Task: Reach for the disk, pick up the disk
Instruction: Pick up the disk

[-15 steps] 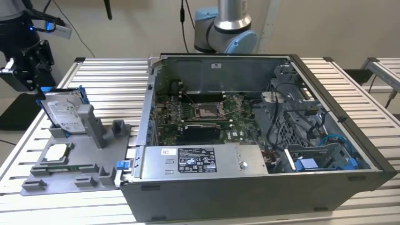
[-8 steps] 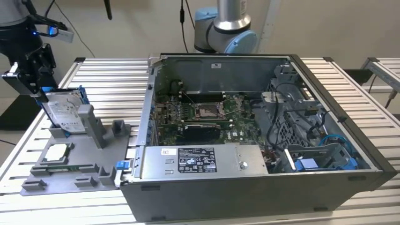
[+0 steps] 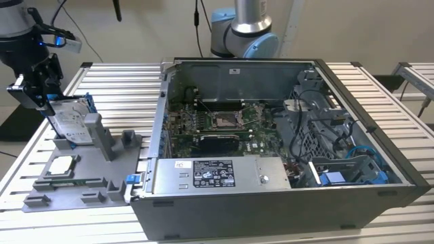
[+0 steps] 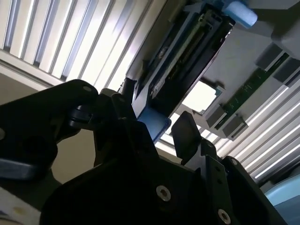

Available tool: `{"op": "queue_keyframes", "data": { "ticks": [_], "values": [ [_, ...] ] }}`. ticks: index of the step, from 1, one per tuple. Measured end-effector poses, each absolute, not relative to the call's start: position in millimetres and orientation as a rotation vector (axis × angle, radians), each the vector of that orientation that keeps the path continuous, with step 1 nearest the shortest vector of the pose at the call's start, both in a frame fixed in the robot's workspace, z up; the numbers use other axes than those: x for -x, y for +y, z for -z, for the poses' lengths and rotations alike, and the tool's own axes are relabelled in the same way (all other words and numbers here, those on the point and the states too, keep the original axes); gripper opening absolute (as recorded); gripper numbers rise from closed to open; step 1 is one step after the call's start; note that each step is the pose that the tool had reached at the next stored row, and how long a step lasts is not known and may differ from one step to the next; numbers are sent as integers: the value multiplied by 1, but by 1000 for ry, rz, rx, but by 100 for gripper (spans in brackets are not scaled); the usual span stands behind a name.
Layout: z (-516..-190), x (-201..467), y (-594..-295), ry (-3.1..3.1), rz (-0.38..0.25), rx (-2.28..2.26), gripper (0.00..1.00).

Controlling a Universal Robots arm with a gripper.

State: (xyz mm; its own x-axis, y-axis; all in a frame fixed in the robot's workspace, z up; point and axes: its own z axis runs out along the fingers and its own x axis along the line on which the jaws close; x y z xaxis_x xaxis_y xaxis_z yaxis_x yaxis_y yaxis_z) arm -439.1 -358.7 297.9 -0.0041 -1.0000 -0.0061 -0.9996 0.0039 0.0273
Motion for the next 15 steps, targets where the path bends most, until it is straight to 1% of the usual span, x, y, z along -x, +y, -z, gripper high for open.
{"op": "queue_keyframes", "data": {
  "ticks": [15],
  "values": [
    [-272, 439, -359, -2215, 37, -2209, 100]
  ]
}}
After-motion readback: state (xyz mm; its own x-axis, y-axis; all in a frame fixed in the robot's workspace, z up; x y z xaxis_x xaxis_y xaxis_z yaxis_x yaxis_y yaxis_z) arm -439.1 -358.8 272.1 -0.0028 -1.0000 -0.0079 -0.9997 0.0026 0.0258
